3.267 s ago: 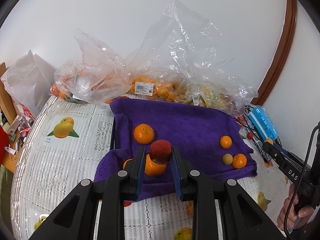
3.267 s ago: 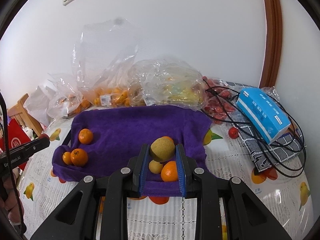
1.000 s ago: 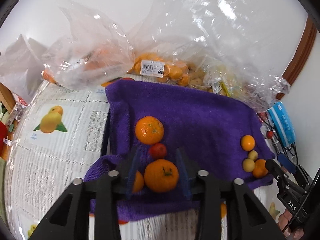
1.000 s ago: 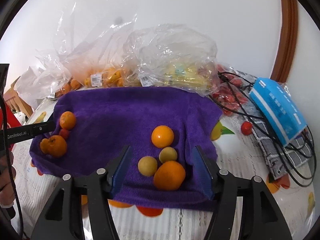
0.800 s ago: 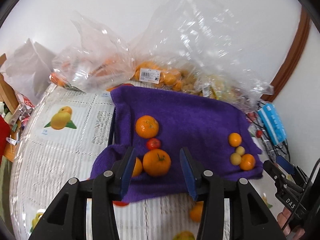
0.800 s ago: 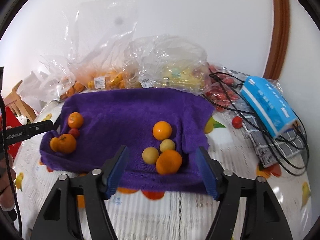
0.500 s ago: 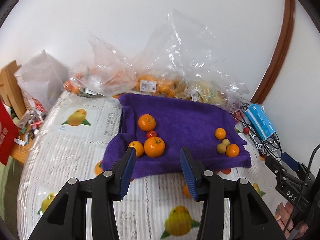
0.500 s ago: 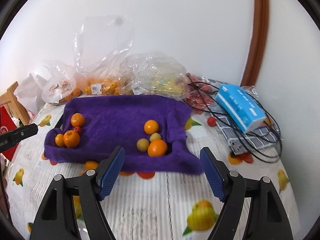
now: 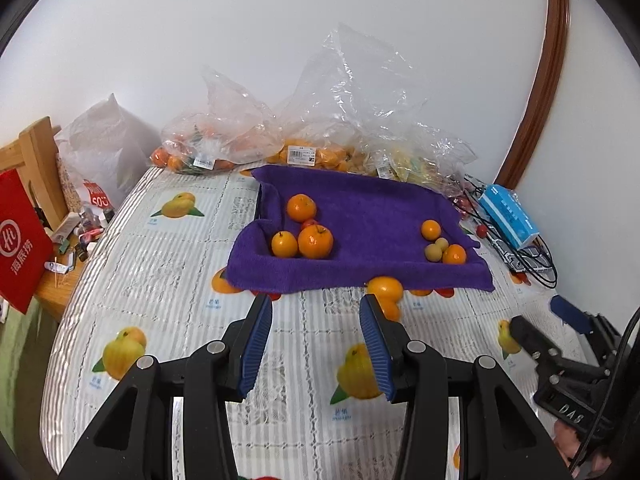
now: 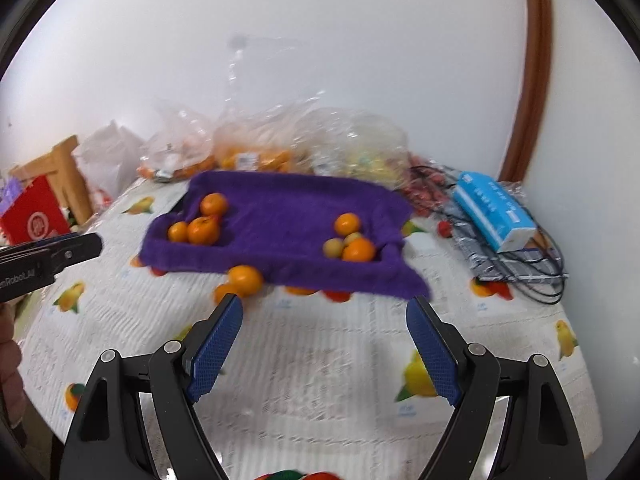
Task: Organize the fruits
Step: 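Withdraw both tools and move the right tool down to an orange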
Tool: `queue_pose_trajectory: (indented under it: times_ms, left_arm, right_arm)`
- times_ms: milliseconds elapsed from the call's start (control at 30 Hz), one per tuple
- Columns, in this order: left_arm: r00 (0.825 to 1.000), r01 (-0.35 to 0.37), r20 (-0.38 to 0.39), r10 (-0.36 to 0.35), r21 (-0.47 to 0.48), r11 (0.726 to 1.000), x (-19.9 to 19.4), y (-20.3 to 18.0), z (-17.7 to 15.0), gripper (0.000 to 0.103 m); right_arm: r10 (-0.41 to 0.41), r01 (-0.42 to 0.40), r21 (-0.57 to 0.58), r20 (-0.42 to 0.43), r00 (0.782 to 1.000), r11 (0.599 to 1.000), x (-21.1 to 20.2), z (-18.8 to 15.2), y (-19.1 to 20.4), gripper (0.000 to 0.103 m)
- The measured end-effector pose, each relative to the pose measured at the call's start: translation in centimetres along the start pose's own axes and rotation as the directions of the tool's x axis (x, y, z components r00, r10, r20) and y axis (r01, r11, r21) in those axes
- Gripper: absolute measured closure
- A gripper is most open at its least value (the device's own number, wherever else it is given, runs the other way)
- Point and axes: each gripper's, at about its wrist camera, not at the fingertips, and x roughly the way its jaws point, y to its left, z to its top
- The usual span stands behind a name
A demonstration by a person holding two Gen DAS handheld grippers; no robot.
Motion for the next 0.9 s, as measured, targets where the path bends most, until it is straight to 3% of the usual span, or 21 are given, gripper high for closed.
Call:
queue_pose_trajectory:
  times_ms: [333,500,633,700,900]
  left_arm:
    - [0.998,-0.016,-0.055,0.015,-0.019,1.0,-0.3,2.3,-0.7,0.06]
    - [0.998,-0.026,-0.059,0.023,-0.04,0.999,0.5,4.2,-0.6,0.06]
    - [0.996,-0.039,-0.083,0.033,-0.069,0.997,1.9,6.4,-0.8,0.06]
    - [0.995,-0.044,-0.094,0.036,-0.086,0.995,2.5,7.5,-1.1,0.06]
    - [0.99,-0.046,-0.137,0.03,-0.111,0.993,4.6,10.0,-1.5,0.06]
  right_arm:
    - [0.091,-0.091,0.019,-0.005,0.996,0.996,1.0,-0.8,3.5,0.021]
    - [0.102,-0.105,0.052,0.049,0.994,0.993,1.6,-0.7,4.0,0.022]
    - [0.084,-0.085,0.032,0.016,0.996,0.996,3.6,-0.5,4.9,0.032]
    - [0.12,-0.119,0.036,-0.026,0.992,0.992,5.0,-0.5,5.3,0.043]
    - [0.154,-0.148,0.058,-0.101,0.983,0.987,8.8,-0.7,6.8,0.049]
